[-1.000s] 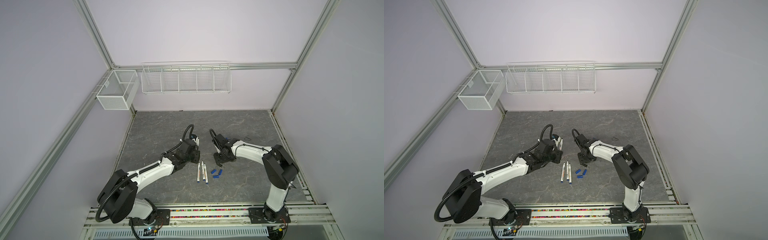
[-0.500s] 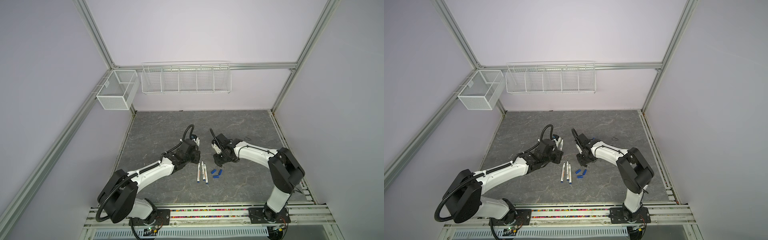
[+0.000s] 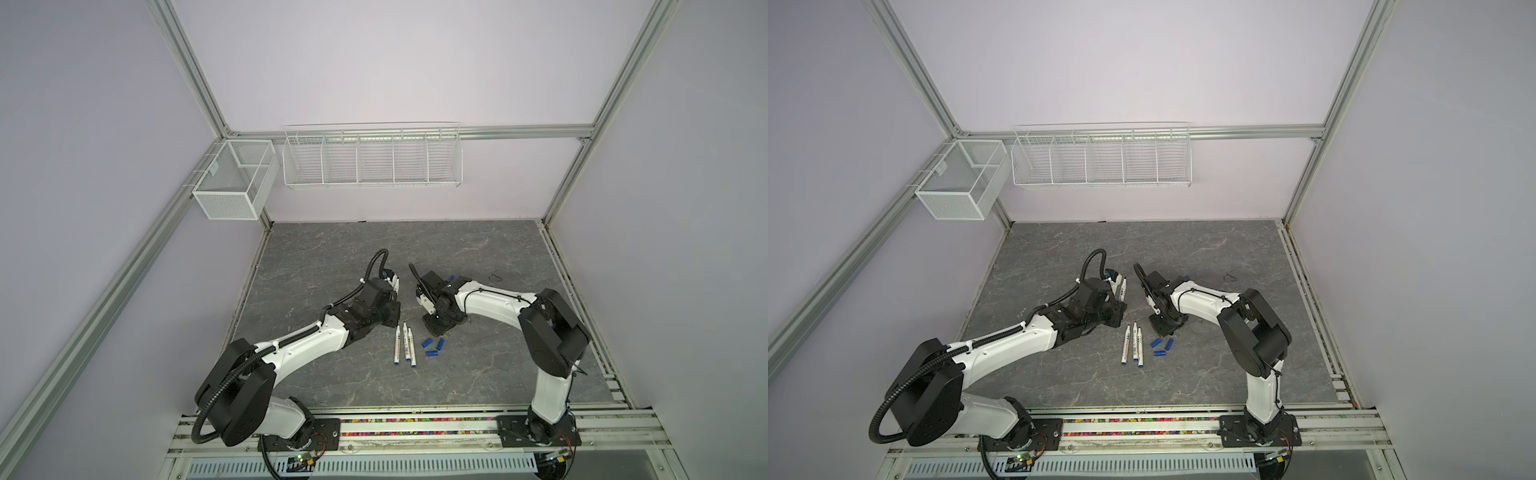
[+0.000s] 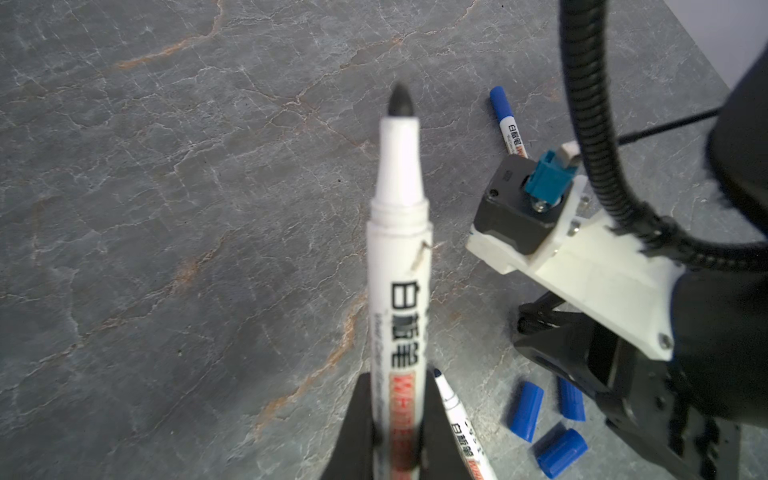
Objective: Insert the pens into the pen caps
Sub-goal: 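Close the right gripper on the black cap and lift it, then bring the black cap with the right gripper above the marker tip in the left gripper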
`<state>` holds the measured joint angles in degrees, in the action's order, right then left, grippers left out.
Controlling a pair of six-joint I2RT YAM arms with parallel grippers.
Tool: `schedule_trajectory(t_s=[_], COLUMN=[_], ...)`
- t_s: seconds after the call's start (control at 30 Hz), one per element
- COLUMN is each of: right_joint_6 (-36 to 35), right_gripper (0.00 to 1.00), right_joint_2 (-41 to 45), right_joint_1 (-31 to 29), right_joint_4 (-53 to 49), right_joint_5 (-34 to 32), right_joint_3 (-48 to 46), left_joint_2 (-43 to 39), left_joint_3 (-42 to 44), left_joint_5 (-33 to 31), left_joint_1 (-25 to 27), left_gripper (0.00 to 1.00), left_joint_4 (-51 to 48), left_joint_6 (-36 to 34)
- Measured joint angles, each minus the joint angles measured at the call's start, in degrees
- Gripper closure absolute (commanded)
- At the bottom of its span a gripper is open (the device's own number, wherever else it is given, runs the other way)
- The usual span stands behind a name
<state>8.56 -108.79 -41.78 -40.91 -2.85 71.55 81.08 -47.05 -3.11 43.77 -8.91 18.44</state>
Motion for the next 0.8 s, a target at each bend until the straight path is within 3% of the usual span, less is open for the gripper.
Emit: schedule_trajectory(t_s=[0.17,0.33,0.63,0.8], right_joint_6=[-0.6,0.7,11.2,17.1], right_gripper=[0.86,0.9,0.91,0.9], right_joint_2=[-0.7,1.1,26.0,28.6], right_joint_1=[0.0,1.0,8.3,8.5], right_joint_4=[-0.7,1.3,19.6,31.1], right_joint_5=[-1.4,-0.8,8.7,14.6], right_joint_3=[1.1,0.7,-7.9,-12.5], left_joint_2=[0.0,0.0,0.4,0.4], left_joint_3=[0.0,0.0,0.0,0.0], left_joint_5=[0.1,1.8,9.5,14.2], left_joint_1=[0.0,0.0,0.6,2.4], left_gripper=[1.0,1.0,1.0,1.0], left_joint_4=[0.0,0.0,2.3,3.4], left_joint_6=[0.0,-0.3,-4.0,-6.8])
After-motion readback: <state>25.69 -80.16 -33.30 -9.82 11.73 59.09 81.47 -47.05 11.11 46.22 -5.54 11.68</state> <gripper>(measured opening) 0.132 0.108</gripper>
